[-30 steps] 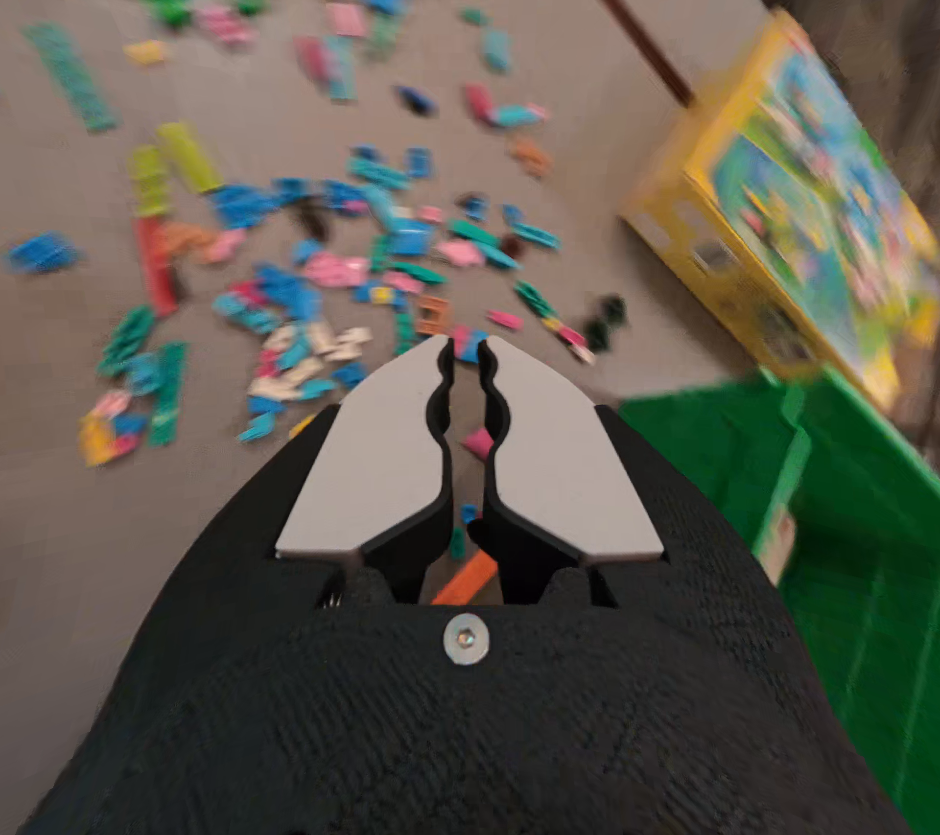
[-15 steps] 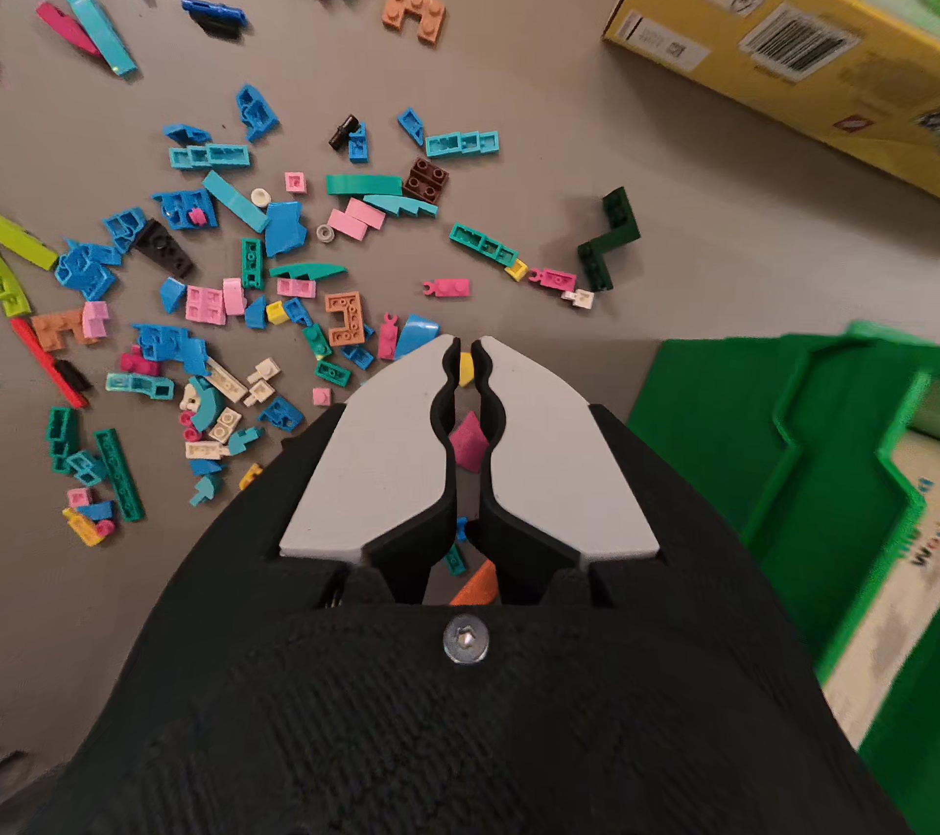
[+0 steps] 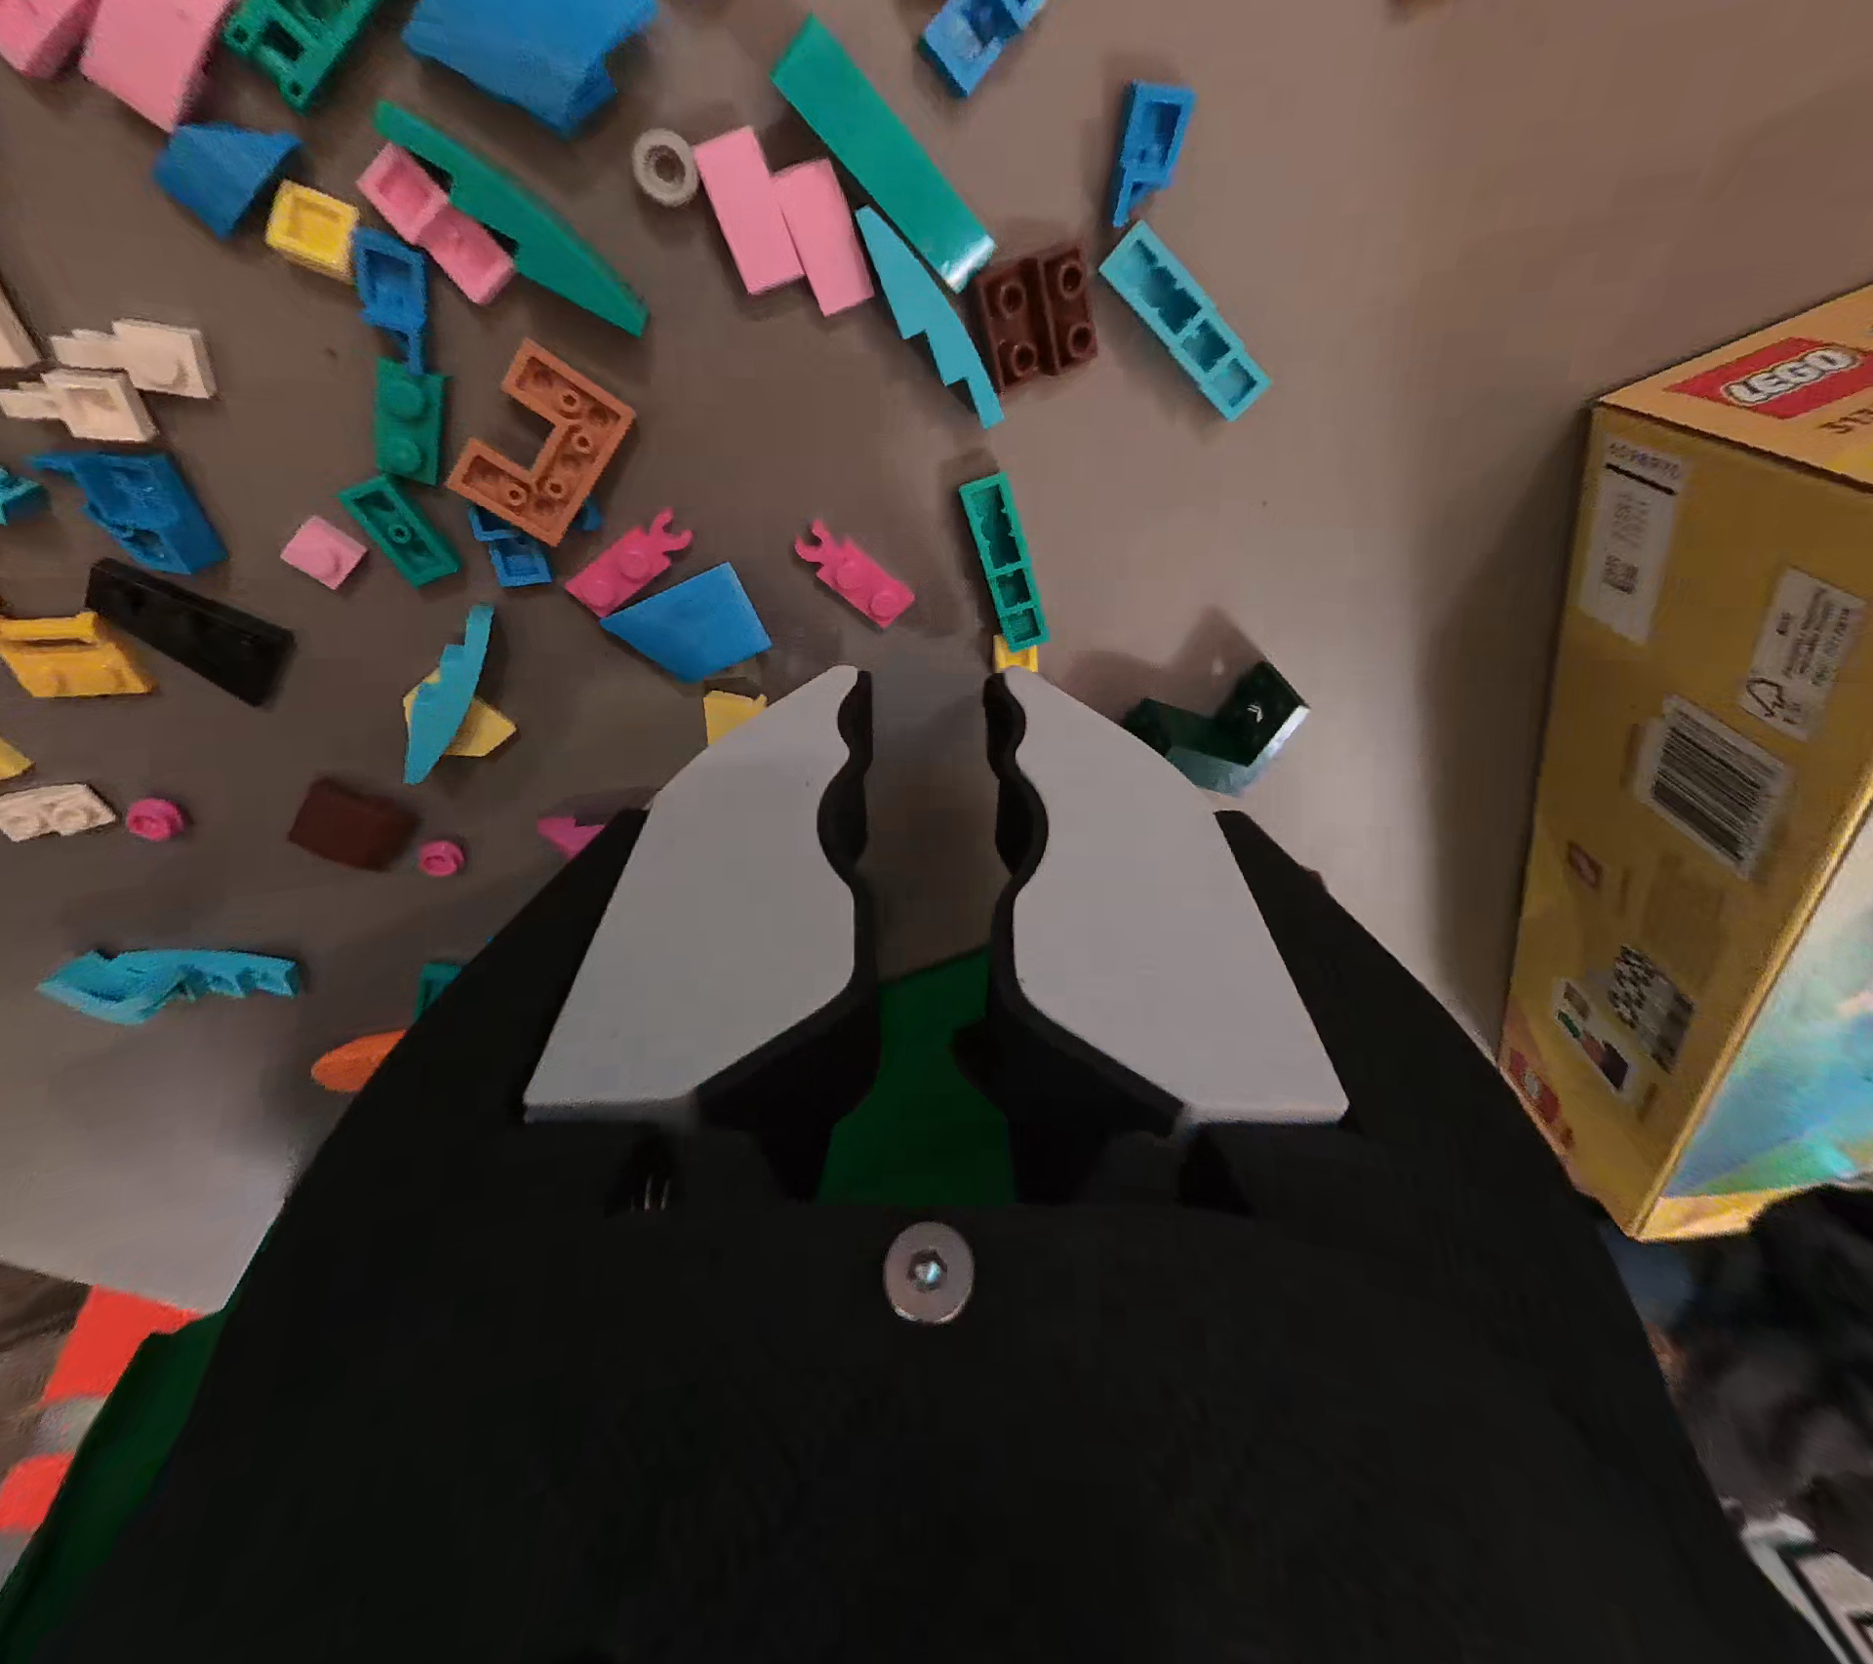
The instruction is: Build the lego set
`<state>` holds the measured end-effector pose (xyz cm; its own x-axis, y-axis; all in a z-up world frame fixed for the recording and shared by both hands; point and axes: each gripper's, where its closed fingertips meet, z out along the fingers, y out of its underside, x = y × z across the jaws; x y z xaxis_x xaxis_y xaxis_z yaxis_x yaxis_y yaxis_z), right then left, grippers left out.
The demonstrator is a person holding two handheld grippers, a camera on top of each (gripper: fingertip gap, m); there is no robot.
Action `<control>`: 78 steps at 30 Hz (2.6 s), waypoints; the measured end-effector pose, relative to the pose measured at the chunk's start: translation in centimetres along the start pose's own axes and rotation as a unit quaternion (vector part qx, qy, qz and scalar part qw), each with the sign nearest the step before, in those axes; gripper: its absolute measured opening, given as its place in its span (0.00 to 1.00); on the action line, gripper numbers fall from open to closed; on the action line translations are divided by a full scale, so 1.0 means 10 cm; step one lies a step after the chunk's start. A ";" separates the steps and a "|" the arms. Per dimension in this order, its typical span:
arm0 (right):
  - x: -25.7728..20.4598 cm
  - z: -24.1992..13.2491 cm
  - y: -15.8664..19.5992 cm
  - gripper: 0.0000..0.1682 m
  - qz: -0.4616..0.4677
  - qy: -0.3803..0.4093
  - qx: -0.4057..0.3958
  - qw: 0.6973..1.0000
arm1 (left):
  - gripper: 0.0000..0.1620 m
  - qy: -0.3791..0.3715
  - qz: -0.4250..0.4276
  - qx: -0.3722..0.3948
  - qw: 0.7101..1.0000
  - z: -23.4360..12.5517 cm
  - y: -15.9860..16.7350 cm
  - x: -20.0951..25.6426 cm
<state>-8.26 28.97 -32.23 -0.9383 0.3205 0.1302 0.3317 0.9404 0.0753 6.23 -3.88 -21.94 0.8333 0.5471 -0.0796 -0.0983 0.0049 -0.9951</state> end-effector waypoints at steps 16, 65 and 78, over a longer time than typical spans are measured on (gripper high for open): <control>-0.83 -0.16 -0.60 0.04 -0.107 -0.101 0.080 0.986 | 0.05 0.002 -0.006 -0.002 1.000 0.01 0.01 0.00; -0.82 -0.32 -0.97 0.00 -0.098 -0.008 0.162 0.982 | 0.05 0.012 0.001 0.000 1.000 0.05 -0.02 0.01; -0.80 -0.15 -0.89 0.06 -0.050 -0.053 0.149 0.986 | 0.05 0.012 0.000 -0.002 1.000 0.05 -0.02 0.00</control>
<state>-3.55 17.90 -32.41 -0.9753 0.2187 0.0316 0.2072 0.9548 -0.2131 5.99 -3.42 -21.77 0.8456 0.5276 -0.0814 -0.0964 0.0010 -0.9953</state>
